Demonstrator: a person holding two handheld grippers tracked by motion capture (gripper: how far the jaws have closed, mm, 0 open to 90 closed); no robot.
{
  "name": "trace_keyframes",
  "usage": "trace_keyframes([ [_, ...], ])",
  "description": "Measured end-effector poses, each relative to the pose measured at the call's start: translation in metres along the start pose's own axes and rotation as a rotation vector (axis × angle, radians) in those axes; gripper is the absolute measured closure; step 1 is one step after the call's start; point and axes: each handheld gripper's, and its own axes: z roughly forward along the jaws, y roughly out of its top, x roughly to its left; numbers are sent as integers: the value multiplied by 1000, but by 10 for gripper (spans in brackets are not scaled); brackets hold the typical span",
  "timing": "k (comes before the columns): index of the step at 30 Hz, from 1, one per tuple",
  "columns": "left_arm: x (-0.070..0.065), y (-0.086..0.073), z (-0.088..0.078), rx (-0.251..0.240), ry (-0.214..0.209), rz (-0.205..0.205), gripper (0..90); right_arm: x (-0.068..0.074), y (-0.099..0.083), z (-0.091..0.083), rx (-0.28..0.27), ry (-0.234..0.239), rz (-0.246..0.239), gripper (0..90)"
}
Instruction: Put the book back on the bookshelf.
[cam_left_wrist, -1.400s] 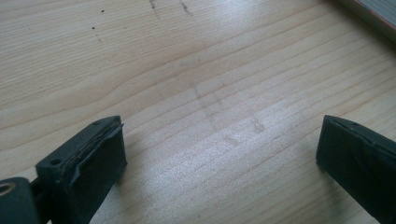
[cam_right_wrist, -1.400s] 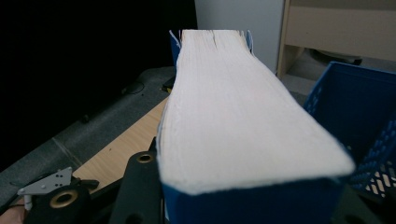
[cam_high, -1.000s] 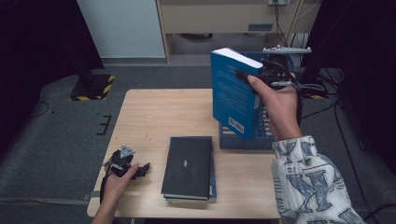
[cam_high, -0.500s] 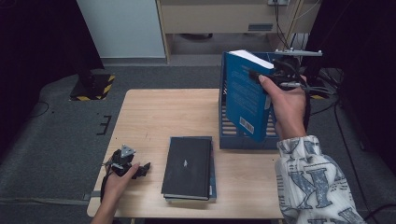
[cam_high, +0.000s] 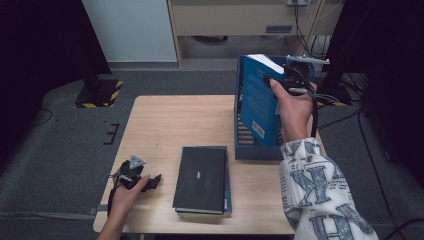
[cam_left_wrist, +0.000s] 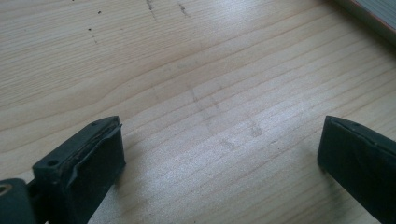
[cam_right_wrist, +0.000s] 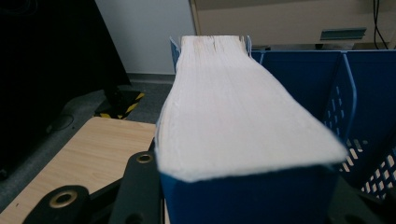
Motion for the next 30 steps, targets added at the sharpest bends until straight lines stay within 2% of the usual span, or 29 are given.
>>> trace_keyframes([
  [9,1,1,2,-7,0,-4,0,-2,-6,22,-4,-37,27,607],
  [17,1,1,2,-10,-4,-6,0,2,-7,35,-29,-60,45,606],
  [30,1,1,2,-7,-7,-3,0,5,-19,56,-25,-99,58,605],
])
